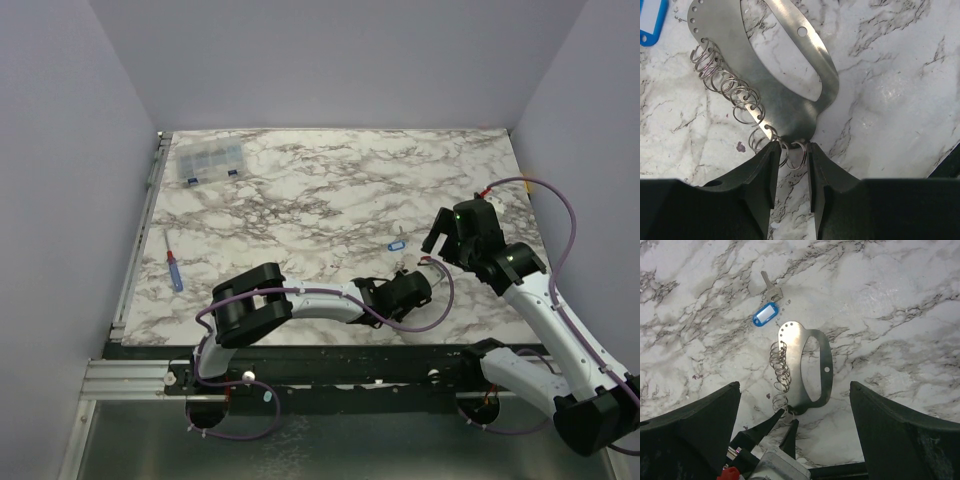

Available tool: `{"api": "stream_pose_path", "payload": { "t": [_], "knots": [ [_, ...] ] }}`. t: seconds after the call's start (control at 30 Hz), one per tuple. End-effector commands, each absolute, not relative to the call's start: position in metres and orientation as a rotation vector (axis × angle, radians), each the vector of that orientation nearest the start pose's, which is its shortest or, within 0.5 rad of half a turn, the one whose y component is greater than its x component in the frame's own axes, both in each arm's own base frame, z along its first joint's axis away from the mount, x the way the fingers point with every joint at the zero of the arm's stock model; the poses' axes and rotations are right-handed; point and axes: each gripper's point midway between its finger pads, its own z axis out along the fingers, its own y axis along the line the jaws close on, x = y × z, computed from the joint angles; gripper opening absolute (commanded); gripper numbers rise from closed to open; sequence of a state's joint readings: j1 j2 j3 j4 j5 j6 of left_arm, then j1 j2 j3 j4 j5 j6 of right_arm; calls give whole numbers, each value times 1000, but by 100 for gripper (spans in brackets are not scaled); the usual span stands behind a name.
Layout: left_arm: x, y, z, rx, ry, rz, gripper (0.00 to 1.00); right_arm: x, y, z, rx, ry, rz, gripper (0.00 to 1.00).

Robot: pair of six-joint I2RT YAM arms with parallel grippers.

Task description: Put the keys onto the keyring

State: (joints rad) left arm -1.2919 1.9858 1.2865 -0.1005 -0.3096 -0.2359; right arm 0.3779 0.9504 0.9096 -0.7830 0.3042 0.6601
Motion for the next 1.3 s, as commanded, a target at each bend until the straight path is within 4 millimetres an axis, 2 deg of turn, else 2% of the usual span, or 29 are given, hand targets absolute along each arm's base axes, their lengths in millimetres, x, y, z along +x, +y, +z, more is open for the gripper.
{"api": "stream_pose_path", "payload": {
  "t": [0.0,0.5,0.6,0.73,0.83,0.93,1.1,1.2,1.27],
  "knots": [
    [180,-460,43,1071,2075,-343,35,250,71,172,449,2308,164,93],
    [175,-460,39,1116,2063,-343,33,250,74,171,435,2315,173,93],
    [171,-462,49,1141,2039,-370,35,250,74,172,428,2315,175,93],
    [166,-461,75,1184,1973,-422,40,249,72,172,421,2311,164,93],
    [162,-450,80,1261,1907,-424,46,247,69,171,433,2305,153,94],
    [162,-434,81,1301,1852,-398,47,246,68,173,436,2300,156,94],
    [161,-420,108,1172,1776,-534,46,242,71,174,406,2296,186,94],
    [174,-402,121,969,1827,-633,45,238,96,169,256,2334,336,94],
    [189,-385,117,834,1899,-667,44,234,109,164,226,2383,410,94]
  ]
}}
